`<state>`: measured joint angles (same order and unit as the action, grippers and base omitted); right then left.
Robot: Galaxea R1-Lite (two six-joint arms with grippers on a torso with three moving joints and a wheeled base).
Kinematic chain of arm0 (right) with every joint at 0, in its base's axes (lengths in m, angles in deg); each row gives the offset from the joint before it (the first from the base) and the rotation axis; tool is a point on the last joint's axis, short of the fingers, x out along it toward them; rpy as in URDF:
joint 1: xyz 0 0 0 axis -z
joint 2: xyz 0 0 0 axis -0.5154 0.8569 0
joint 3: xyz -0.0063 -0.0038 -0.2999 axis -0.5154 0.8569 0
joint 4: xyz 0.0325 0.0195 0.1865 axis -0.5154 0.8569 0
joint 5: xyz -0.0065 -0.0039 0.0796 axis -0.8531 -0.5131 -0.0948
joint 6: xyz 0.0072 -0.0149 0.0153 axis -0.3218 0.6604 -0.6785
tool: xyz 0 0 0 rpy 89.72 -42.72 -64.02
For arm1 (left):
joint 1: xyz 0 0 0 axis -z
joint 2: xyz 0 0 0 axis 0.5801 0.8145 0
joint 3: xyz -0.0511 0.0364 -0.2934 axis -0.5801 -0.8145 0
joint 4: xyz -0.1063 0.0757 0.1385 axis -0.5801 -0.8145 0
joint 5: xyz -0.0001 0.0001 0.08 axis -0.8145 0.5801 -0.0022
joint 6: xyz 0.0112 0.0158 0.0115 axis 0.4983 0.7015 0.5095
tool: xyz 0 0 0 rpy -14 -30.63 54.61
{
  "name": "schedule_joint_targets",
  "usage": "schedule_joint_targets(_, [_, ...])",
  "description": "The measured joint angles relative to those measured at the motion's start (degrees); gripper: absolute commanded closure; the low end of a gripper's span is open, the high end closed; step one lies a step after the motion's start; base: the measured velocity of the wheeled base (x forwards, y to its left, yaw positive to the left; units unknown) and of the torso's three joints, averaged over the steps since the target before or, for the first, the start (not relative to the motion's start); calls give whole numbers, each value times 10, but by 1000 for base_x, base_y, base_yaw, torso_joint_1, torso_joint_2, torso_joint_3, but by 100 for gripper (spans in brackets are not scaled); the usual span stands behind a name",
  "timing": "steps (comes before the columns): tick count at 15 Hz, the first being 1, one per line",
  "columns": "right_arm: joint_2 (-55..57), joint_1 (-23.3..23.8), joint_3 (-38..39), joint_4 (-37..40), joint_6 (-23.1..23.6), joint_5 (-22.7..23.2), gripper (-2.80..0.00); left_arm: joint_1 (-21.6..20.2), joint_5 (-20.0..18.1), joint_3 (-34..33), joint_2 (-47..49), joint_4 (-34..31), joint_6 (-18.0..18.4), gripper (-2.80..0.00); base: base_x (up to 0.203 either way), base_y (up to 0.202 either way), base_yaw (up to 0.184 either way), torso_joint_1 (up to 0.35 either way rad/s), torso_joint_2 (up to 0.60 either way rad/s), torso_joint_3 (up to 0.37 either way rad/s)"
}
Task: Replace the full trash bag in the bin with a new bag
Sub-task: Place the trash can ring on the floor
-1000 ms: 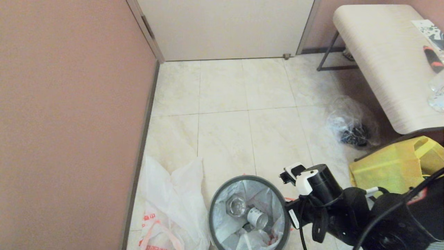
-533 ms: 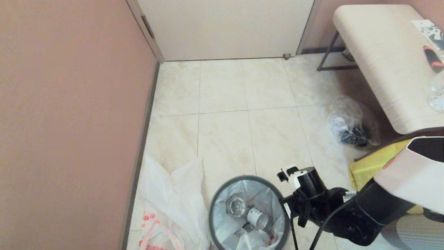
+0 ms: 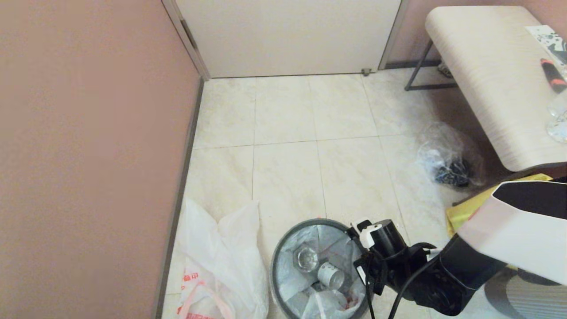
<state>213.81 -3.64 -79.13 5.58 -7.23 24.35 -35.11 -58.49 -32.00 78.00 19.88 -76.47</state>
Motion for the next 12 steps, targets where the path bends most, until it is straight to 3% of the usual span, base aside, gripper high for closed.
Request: schedule_joint_targets(12, [-92,-90,-10,72,12,-36,0,0,0,0,0,0,0,0,0,0,0,0,0,0])
